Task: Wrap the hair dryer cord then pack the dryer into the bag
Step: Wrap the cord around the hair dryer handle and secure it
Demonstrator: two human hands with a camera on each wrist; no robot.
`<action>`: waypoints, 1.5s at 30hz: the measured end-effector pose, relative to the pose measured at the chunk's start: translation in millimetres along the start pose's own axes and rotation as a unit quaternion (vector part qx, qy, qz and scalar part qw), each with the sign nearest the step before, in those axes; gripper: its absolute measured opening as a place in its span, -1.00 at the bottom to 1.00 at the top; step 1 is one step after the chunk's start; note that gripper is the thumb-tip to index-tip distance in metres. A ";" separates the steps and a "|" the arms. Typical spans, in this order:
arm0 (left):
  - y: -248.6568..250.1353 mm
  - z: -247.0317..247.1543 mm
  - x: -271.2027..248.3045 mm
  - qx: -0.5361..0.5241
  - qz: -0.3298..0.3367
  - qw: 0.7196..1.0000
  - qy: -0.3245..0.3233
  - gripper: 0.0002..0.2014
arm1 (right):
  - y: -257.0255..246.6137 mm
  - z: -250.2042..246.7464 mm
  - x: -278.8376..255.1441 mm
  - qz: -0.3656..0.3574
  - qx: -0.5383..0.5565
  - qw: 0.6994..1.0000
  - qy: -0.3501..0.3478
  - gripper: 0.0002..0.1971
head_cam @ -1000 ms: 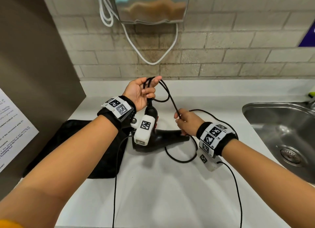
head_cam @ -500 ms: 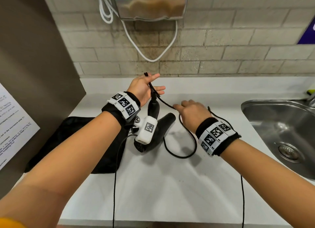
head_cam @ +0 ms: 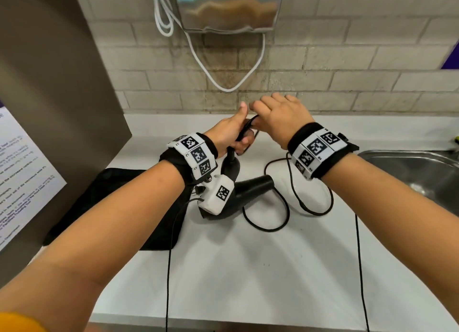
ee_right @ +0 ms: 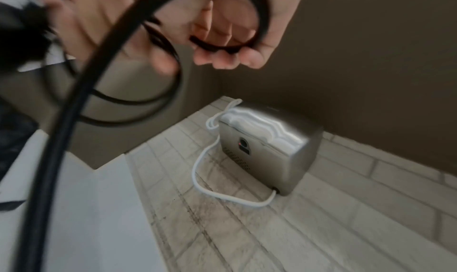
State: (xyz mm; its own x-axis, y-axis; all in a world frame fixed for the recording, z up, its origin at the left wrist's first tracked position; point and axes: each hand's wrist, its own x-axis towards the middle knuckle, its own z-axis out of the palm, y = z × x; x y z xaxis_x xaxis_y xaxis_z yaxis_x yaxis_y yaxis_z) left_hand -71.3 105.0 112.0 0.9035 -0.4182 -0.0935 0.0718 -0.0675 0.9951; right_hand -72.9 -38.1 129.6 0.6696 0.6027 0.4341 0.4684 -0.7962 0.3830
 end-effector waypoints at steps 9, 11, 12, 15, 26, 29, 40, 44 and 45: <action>-4.6 -11.9 -5.8 -0.040 0.012 0.999 -0.008 -0.47 | 21.2 12.8 -1.9 0.169 0.243 0.955 -0.005 -0.63; -5.6 -15.6 -6.7 -0.069 0.018 0.997 0.004 -0.52 | 27.9 29.6 -8.2 0.181 0.321 0.930 0.003 -0.76; -6.0 -17.1 -6.6 -0.079 0.018 0.997 0.004 -0.52 | 26.5 35.5 -11.4 0.190 0.368 0.910 0.001 -0.81; -6.3 -20.3 -5.5 -0.123 0.020 0.992 -0.006 -0.52 | 7.9 42.3 -15.3 0.240 0.553 0.798 0.002 -0.76; -8.4 -26.7 -4.7 -0.174 0.028 0.984 0.010 -0.54 | -15.0 35.4 -3.7 0.229 0.848 0.477 -0.014 -0.76; -9.2 -29.3 -6.2 -0.180 0.038 0.983 0.013 -0.59 | -14.7 30.9 0.4 0.222 0.861 0.456 -0.024 -0.72; 1.3 -27.7 -10.7 -0.162 0.022 0.986 -0.005 -0.63 | -10.8 19.6 5.1 0.221 0.830 0.511 -0.027 -0.71; 2.2 -22.3 -7.2 -0.123 0.045 0.991 -0.002 -0.60 | -10.3 24.1 7.3 0.200 0.806 0.558 -0.014 -0.72; 1.5 -22.6 -6.2 -0.127 0.048 0.991 -0.001 -0.60 | -10.5 25.7 6.6 0.200 0.799 0.567 -0.014 -0.72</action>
State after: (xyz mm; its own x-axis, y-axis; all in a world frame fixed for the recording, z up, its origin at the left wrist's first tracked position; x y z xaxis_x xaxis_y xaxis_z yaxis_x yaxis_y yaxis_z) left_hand -67.3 128.0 114.8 0.9108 -0.4128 0.0025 0.0896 0.2036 0.9749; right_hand -58.5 -27.0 107.5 0.9048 0.3737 0.2040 0.1852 0.0859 -0.9789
